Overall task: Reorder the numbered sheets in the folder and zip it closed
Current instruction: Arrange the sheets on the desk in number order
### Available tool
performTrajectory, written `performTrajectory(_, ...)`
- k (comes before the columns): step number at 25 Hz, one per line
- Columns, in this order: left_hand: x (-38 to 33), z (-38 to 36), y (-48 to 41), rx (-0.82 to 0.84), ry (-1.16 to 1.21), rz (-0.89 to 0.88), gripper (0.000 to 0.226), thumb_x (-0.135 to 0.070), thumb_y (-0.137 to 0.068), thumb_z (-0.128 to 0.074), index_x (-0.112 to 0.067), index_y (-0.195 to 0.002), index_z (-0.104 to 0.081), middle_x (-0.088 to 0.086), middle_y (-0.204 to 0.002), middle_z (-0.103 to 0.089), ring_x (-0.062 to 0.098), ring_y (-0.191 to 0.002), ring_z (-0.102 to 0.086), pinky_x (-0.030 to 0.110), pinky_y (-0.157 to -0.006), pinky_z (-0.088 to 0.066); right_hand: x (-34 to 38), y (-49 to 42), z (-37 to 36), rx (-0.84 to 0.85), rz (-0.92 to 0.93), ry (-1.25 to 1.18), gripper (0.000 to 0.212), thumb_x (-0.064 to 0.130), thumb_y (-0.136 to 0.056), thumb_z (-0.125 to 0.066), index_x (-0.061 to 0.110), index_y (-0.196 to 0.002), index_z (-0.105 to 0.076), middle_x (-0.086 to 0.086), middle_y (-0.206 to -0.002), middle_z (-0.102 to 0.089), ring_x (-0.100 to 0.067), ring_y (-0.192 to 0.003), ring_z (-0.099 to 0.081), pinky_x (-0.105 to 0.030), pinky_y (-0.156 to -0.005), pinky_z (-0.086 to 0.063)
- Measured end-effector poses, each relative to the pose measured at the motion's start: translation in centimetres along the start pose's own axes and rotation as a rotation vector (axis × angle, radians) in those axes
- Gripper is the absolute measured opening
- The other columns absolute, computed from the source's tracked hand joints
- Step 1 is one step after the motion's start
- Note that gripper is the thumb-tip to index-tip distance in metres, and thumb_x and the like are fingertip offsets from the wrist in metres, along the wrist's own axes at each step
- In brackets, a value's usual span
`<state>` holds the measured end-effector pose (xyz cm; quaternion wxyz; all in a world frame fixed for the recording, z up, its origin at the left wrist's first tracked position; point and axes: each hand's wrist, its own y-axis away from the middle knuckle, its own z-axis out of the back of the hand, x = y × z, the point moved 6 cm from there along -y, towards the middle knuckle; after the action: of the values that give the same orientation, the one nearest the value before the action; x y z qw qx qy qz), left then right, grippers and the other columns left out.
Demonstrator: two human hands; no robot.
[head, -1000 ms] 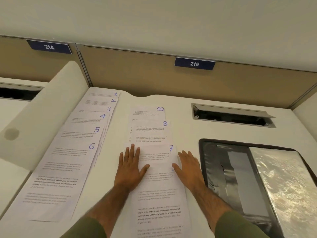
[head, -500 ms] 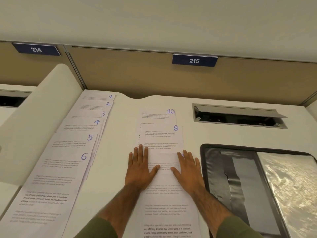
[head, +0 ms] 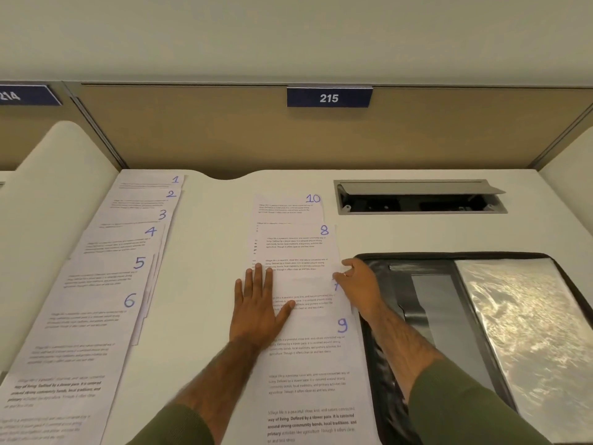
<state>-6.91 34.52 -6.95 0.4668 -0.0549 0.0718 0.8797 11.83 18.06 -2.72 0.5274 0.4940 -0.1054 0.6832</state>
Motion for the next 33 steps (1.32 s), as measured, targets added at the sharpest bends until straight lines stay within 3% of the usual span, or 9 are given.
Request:
performTrajectory(2, 0.0, 0.0, 0.0, 0.000, 0.000, 0.000, 0.091, -0.076, -0.096, -0.016, -0.018, -0.161, 0.007, 0.006, -0.168, 0.016, 0.025, -0.155, 0.016, 0.046, -0.124, 0.010, -0.6, 0.0, -0.2, 0.067, -0.048, 0.062, 0.013, 0.017, -0.092, -0.069, 0.007, -0.100, -0.065, -0.006, -0.101, -0.069, -0.022, -0.089, -0.068, -0.035, -0.072, -0.058)
performTrajectory(4, 0.1, 0.0, -0.1, -0.003, 0.001, 0.001, 0.091, -0.076, -0.095, -0.016, -0.017, -0.162, 0.004, 0.006, -0.168, 0.014, 0.026, -0.155, 0.013, 0.046, -0.124, 0.009, -1.1, 0.3, -0.4, 0.114, -0.054, 0.135, 0.012, 0.015, -0.093, -0.068, 0.004, -0.087, -0.066, -0.011, -0.094, -0.073, -0.026, -0.085, -0.072, -0.041, -0.072, -0.061)
performTrajectory(7, 0.2, -0.1, 0.0, -0.008, 0.006, 0.001, 0.092, -0.077, -0.095, -0.013, -0.017, -0.161, 0.007, 0.005, -0.169, 0.013, 0.025, -0.155, 0.012, 0.046, -0.124, 0.009, -1.1, 0.3, 0.7, 0.042, -0.050, 0.094, 0.019, 0.013, -0.093, -0.066, -0.005, -0.089, -0.064, -0.015, -0.091, -0.072, -0.031, -0.087, -0.072, -0.048, -0.079, -0.061)
performTrajectory(11, 0.2, 0.0, 0.2, 0.003, -0.007, 0.004, 0.093, -0.077, -0.094, -0.009, -0.015, -0.160, 0.011, 0.005, -0.168, 0.015, 0.024, -0.155, 0.014, 0.046, -0.124, 0.010, -1.2, 0.9, 3.2, -0.099, -0.118, -0.132, 0.019, 0.013, -0.094, -0.066, -0.006, -0.096, -0.064, -0.016, -0.096, -0.073, -0.030, -0.085, -0.071, -0.044, -0.076, -0.060)
performTrajectory(16, 0.1, 0.2, 0.3, 0.002, -0.012, 0.008, 0.093, -0.078, -0.093, -0.004, -0.015, -0.160, 0.011, 0.005, -0.168, 0.016, 0.024, -0.155, 0.014, 0.045, -0.123, 0.014, -3.3, 4.5, 2.8, 0.170, -0.279, -0.263, 0.007, 0.009, -0.096, -0.064, 0.008, -0.100, -0.070, -0.008, -0.103, -0.077, -0.026, -0.089, -0.076, -0.041, -0.074, -0.062)
performTrajectory(19, 0.2, 0.1, 0.3, -0.003, 0.006, 0.010, 0.092, -0.077, -0.094, -0.007, -0.015, -0.161, 0.008, 0.005, -0.168, 0.013, 0.024, -0.155, 0.012, 0.044, -0.123, 0.014, -4.2, 6.1, 3.4, 0.180, -0.297, -0.208, 0.004, 0.006, -0.095, -0.064, 0.005, -0.093, -0.066, -0.008, -0.104, -0.077, -0.025, -0.091, -0.075, -0.044, -0.078, -0.063)
performTrajectory(24, 0.1, 0.3, 0.3, 0.012, -0.010, 0.012, 0.092, -0.077, -0.093, -0.005, -0.015, -0.160, 0.013, 0.004, -0.167, 0.018, 0.024, -0.155, 0.016, 0.043, -0.122, 0.017, -5.7, 8.1, 4.7, 0.000, -0.231, -0.060, 0.025, 0.007, -0.096, -0.063, 0.006, -0.074, -0.050, -0.013, -0.090, -0.073, -0.025, -0.082, -0.074, -0.044, -0.074, -0.064)
performTrajectory(30, -0.3, 0.6, 0.2, 0.051, 0.011, 0.039, 0.092, -0.073, -0.091, 0.002, -0.012, -0.160, 0.010, 0.007, -0.168, 0.014, 0.025, -0.155, 0.014, 0.040, -0.121, 0.021, -4.5, 8.7, 10.0, -0.239, -0.087, -0.063, 0.015, 0.011, -0.095, -0.064, 0.007, -0.081, -0.066, -0.009, -0.078, -0.070, -0.026, -0.072, -0.071, -0.040, -0.063, -0.060)
performTrajectory(33, -2.0, 1.4, -0.3, 0.076, 0.080, 0.047, 0.078, -0.058, -0.103, -0.018, -0.009, -0.161, -0.003, 0.009, -0.169, 0.008, 0.025, -0.156, 0.010, 0.041, -0.125, 0.010, -3.8, 9.1, 13.9, -0.347, -0.046, -0.091, 0.011, 0.012, -0.095, -0.065, 0.009, -0.085, -0.068, -0.009, -0.080, -0.072, -0.024, -0.070, -0.071, -0.037, -0.059, -0.057)
